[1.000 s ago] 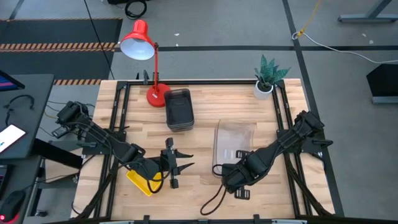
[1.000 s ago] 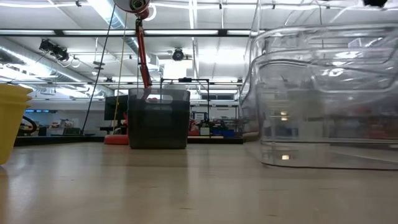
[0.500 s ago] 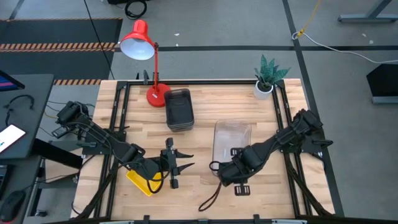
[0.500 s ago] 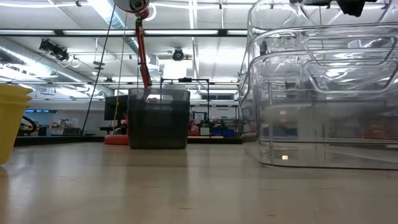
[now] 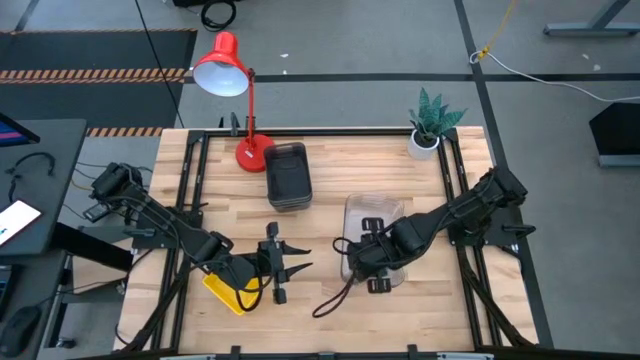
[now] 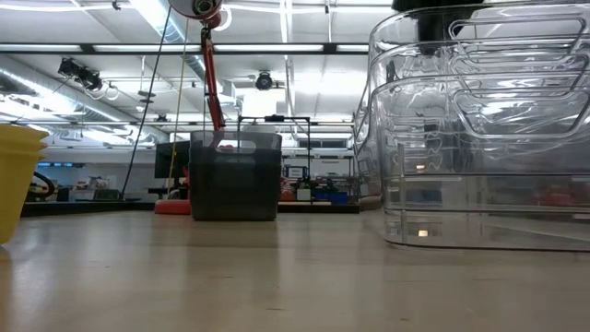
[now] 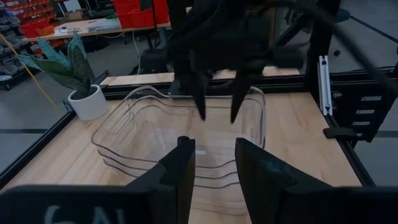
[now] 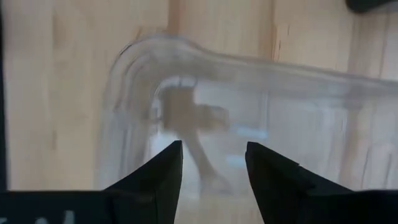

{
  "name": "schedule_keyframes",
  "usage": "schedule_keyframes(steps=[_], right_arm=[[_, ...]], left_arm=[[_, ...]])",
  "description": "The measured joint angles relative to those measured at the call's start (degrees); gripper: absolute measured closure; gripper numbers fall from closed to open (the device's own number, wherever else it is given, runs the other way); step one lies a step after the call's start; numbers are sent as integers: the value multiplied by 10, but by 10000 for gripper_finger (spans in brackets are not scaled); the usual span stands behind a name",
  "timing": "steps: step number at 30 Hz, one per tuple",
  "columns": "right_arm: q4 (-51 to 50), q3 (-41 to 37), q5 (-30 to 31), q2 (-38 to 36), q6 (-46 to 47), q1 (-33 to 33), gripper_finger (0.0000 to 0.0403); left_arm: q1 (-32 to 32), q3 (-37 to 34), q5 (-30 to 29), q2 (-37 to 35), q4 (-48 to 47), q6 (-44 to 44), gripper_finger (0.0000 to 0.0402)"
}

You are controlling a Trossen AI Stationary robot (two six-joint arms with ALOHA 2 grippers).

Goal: Stack baskets by color
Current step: Return to Home Position

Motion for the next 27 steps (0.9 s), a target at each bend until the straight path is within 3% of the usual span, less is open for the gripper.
schedule_keyframes(steps=[10,15,27], right_arm=[[241,-218,37,-121,-26,-30,231],[344,-317,52,-197,-37,-30,231],[440,-424,82,-340,-72,-32,231]], left_arm=[[-3,0,0,0,-4,3,280],[-3,0,0,0,4,47,280],[3,0,39,-48,17,117,281]])
